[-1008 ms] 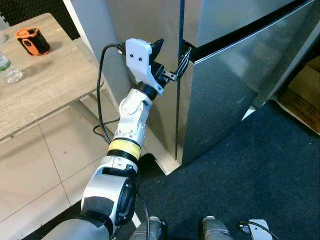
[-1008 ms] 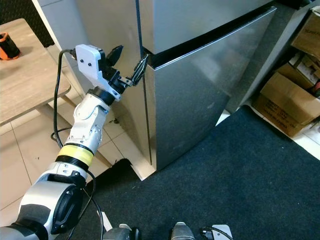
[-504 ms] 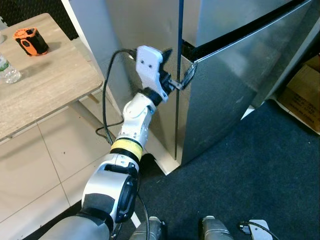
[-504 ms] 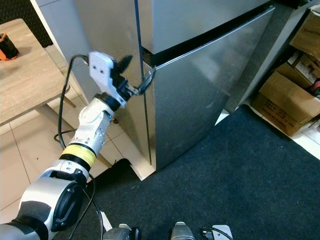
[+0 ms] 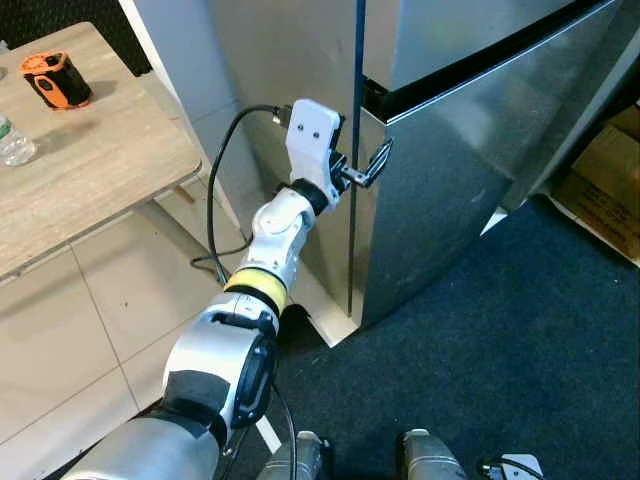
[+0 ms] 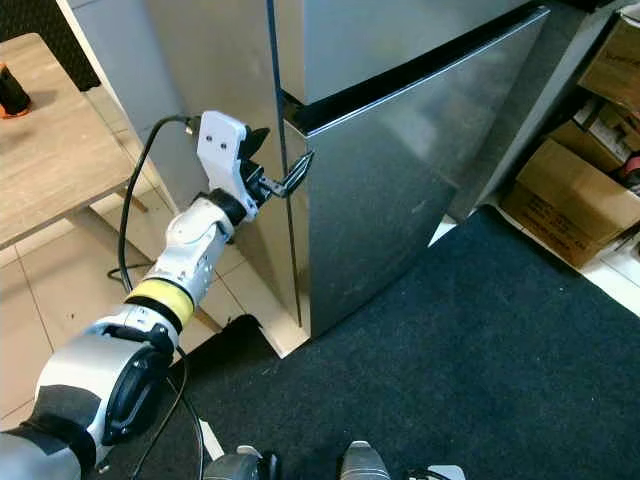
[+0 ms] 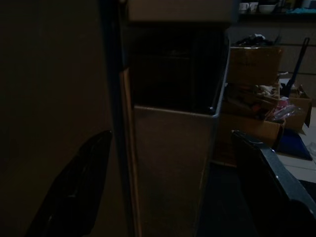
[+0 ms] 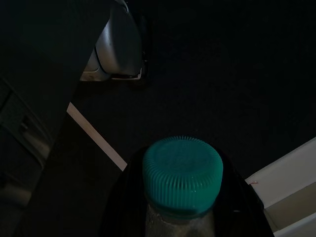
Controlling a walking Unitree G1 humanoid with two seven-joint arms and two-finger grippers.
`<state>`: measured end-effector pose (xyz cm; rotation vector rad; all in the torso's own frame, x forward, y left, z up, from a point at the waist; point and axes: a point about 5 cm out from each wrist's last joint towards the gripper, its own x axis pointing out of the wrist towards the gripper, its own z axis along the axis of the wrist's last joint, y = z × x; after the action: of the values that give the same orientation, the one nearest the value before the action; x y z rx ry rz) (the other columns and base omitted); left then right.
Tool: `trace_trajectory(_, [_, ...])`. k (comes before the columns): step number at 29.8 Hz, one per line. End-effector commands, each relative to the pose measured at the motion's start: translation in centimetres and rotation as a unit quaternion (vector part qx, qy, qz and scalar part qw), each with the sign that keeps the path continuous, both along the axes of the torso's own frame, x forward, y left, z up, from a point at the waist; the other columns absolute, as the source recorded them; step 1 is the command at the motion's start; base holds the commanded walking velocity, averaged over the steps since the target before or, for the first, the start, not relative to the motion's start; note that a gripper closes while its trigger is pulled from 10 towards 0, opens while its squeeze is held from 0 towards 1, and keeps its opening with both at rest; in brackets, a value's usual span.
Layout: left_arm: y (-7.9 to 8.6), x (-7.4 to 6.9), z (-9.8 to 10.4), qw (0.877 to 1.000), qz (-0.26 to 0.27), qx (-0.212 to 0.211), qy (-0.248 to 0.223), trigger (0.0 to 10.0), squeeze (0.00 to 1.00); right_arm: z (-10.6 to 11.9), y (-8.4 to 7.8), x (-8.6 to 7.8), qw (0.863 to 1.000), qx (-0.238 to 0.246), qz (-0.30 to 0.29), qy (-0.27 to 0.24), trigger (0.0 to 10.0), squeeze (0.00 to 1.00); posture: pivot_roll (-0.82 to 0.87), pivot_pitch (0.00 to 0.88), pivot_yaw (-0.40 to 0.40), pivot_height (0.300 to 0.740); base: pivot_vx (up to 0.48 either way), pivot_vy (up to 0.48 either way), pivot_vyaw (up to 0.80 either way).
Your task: Restocking fridge
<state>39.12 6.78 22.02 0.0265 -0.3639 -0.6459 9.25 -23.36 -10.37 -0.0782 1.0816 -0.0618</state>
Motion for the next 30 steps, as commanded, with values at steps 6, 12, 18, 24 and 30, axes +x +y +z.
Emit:
trace_trajectory(6, [0.3, 0.8, -0.2, 0.998, 0.018, -0.027, 0.055, 10.0, 0.0, -0.2, -0.1, -1.0, 1.0, -0.001, -0.001, 0.01, 10.0, 0.0, -0.14, 0.282, 0.06, 0.74, 0.0, 0.0, 0.0])
trace_trajectory(12, [0.8, 1.3, 0.1, 0.993, 0.033, -0.067, 0.092, 10.0, 0.0, -0.1, -0.2, -0.9, 1.0, -0.003, 0.0, 0.006, 10.0, 0.0, -0.14, 0.284, 0.059, 0.74, 0.0, 0.0, 0.0])
trace_trajectory(18, [-1.1, 0.8, 0.4, 0.992, -0.04, -0.069, 0.093, 10.0, 0.0, 0.0, -0.4, -0.8, 1.0, -0.006, -0.001, 0.003, 10.0, 0.0, -0.15, 0.277, 0.057, 0.74, 0.0, 0.0, 0.0])
trace_trajectory(24, [-4.7, -1.1, -0.3, 0.978, -0.189, -0.038, 0.076, 10.0, 0.0, 0.0, -0.4, -0.4, 1.0, -0.006, -0.001, -0.002, 10.0, 0.0, -0.14, 0.266, 0.056, 0.74, 0.0, 0.0, 0.0])
trace_trajectory(30, [-7.6, -3.3, -1.3, 0.949, -0.31, 0.003, 0.058, 10.0, 0.0, 0.2, -0.4, 0.2, 1.0, -0.006, -0.002, -0.008, 10.0, 0.0, -0.14, 0.256, 0.058, 0.74, 0.0, 0.0, 0.0])
